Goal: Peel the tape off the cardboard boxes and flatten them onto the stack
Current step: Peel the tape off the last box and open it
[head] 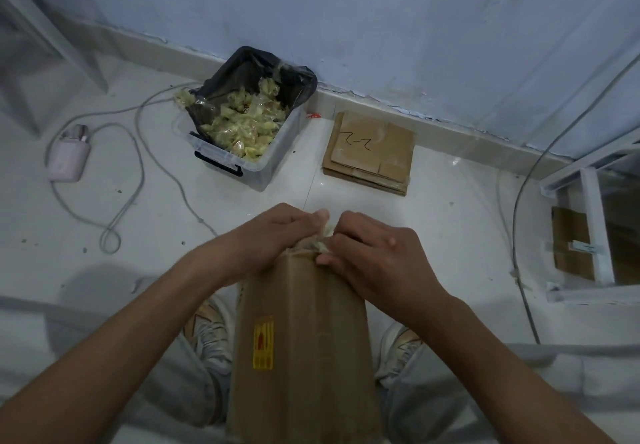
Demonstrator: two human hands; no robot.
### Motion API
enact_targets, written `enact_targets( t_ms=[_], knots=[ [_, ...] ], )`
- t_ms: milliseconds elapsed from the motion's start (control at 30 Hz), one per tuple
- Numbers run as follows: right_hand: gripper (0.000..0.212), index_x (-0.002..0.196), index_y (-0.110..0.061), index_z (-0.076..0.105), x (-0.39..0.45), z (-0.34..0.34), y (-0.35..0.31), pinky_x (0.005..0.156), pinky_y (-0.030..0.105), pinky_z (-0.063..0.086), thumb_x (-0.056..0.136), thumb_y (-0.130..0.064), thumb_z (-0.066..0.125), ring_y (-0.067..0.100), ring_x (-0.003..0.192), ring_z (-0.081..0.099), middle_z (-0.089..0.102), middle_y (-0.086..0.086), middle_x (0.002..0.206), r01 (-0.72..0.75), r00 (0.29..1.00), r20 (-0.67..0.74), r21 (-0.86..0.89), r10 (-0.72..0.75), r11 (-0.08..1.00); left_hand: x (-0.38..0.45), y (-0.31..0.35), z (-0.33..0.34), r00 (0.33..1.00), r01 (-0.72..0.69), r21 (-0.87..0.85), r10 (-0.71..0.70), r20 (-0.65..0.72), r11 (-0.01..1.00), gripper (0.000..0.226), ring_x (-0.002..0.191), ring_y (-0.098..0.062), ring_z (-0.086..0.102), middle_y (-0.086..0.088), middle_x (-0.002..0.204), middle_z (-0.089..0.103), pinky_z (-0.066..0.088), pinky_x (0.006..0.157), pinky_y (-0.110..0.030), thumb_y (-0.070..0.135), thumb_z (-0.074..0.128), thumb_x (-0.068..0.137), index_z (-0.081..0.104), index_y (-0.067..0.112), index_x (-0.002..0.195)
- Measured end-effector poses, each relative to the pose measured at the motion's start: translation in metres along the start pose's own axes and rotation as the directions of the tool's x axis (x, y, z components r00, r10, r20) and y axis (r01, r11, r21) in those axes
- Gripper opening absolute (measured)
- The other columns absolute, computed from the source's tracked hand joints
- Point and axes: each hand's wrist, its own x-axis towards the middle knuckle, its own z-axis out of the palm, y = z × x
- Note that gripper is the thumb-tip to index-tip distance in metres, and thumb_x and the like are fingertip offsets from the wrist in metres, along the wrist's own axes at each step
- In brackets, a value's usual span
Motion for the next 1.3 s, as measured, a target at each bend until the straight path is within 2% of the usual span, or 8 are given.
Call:
enact_targets(
  t_ms=[200,367,633,867,967,1133,1200,1300],
  knots=[
    [0.025,0.083,-0.031,0.053,0.0,0.011,0.0,0.059,0.022,0.039,0.106,-0.041,0.052,0.006,0.068,0.047,0.048,-0.017,0.08,-0.406,0.91,0.119,0.071,0.397,0.911,0.014,-0.017,-0.008,0.988,0.059,0.117,-0.041,-0.15,0.991,0.044,0.096,-0.003,0.066,0.012,0.1,0.072,0.052,0.096,-0.04,0.075,0.049,0.087,0.072,0.037,0.088],
    [0.019,0.084,-0.019,0.065,0.006,0.015,-0.003,0.068,0.015,0.045,0.103,-0.017,0.061,0.006,0.076,0.057,0.062,-0.009,0.08,-0.695,0.687,0.245,0.495,0.684,0.521,0.009,-0.036,0.023,0.978,0.086,0.275,-0.029,-0.206,0.957,0.069,0.102,0.0,0.061,0.018,0.118,0.06,0.054,0.084,-0.03,0.076,0.077,0.066,0.051,0.046,0.122],
    [0.026,0.074,-0.025,0.068,0.011,0.008,0.002,0.063,0.019,0.046,0.099,-0.034,0.068,0.003,0.066,0.054,0.061,-0.005,0.071,-0.791,0.589,0.405,0.468,0.699,0.395,0.006,-0.043,0.044,0.932,-0.036,0.53,0.219,-0.288,0.848,0.052,0.099,-0.005,0.056,0.019,0.113,0.05,0.055,0.083,-0.034,0.066,0.068,0.084,0.046,0.038,0.121],
    [0.018,0.1,-0.003,0.07,0.001,-0.002,0.012,0.062,0.027,0.042,0.103,-0.02,0.063,0.014,0.068,0.052,0.059,0.006,0.077,-0.64,0.338,0.478,0.748,0.811,-0.174,0.006,-0.036,0.038,0.882,-0.071,0.511,0.294,-0.368,0.856,0.05,0.1,-0.005,0.056,0.023,0.116,0.048,0.054,0.084,-0.034,0.075,0.061,0.08,0.043,0.044,0.116],
    [0.016,0.11,-0.013,0.074,0.001,-0.004,0.018,0.055,0.022,0.04,0.105,-0.016,0.059,0.013,0.063,0.056,0.066,0.003,0.075,-0.713,0.341,0.426,0.698,0.838,-0.065,0.006,-0.036,0.033,0.874,-0.051,0.561,0.308,-0.375,0.826,0.051,0.098,-0.007,0.055,0.025,0.116,0.046,0.054,0.081,-0.033,0.077,0.056,0.078,0.041,0.045,0.115],
    [0.038,0.12,-0.028,0.072,0.003,0.004,0.013,0.058,0.013,0.042,0.109,-0.007,0.043,0.0,0.06,0.055,0.064,-0.013,0.075,-0.752,0.564,0.207,0.529,0.8,0.393,0.008,-0.039,0.027,0.874,-0.018,0.571,0.29,-0.39,0.82,0.06,0.1,-0.009,0.057,0.02,0.121,0.049,0.056,0.083,-0.036,0.082,0.052,0.075,0.044,0.042,0.118],
    [0.045,0.112,-0.025,0.077,0.006,0.003,0.014,0.058,0.012,0.039,0.107,-0.002,0.039,-0.002,0.061,0.053,0.063,-0.02,0.074,-0.761,0.542,0.287,0.566,0.79,0.316,0.007,-0.037,0.026,0.866,-0.021,0.559,0.294,-0.405,0.829,0.061,0.1,-0.009,0.058,0.019,0.121,0.05,0.055,0.082,-0.036,0.08,0.053,0.074,0.046,0.04,0.119],
    [0.043,0.093,-0.015,0.082,0.013,0.002,0.015,0.051,0.023,0.029,0.099,-0.011,0.04,0.011,0.058,0.041,0.056,-0.002,0.068,-0.758,0.38,0.561,0.645,0.736,-0.1,0.004,-0.037,0.024,0.854,-0.026,0.541,0.3,-0.426,0.841,0.061,0.099,-0.009,0.058,0.019,0.12,0.051,0.055,0.082,-0.037,0.078,0.056,0.074,0.048,0.038,0.12]
  ],
)
